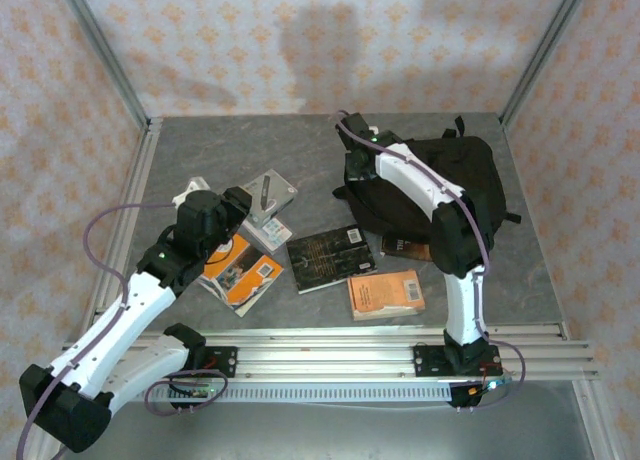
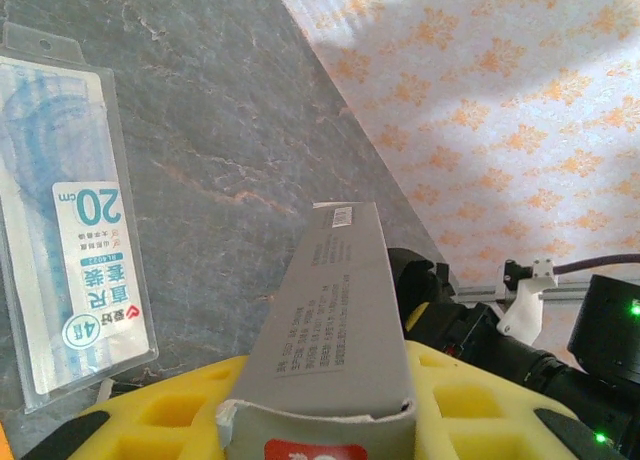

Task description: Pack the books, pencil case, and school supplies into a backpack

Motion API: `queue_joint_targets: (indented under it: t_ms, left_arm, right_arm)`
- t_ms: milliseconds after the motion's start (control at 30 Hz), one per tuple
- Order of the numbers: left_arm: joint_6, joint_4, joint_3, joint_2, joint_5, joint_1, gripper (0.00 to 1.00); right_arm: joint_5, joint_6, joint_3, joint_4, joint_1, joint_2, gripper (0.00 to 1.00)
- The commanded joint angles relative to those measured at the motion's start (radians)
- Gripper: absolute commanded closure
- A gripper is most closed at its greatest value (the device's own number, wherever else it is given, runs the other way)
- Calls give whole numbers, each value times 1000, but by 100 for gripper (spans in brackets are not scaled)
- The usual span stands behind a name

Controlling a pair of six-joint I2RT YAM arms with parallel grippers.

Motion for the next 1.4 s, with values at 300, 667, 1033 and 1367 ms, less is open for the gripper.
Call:
queue_joint_targets:
  t_ms: [300,667,1033,1367]
  left_arm:
    - [171,65,240,291,246,7,66]
    - [210,195,544,678,459,-98,68]
    - [170,279,693,896,545,-197,77]
    - [99,334,791,1064,533,-200,78]
  right_arm:
    - [-103,-138,-11,-84,-58,-289,99]
    - [-442,-113,-217,78,-231,-533,100]
    - [-684,35,-242,151,-378,-551,100]
    - [-731,70,-152,119,-383,-529,100]
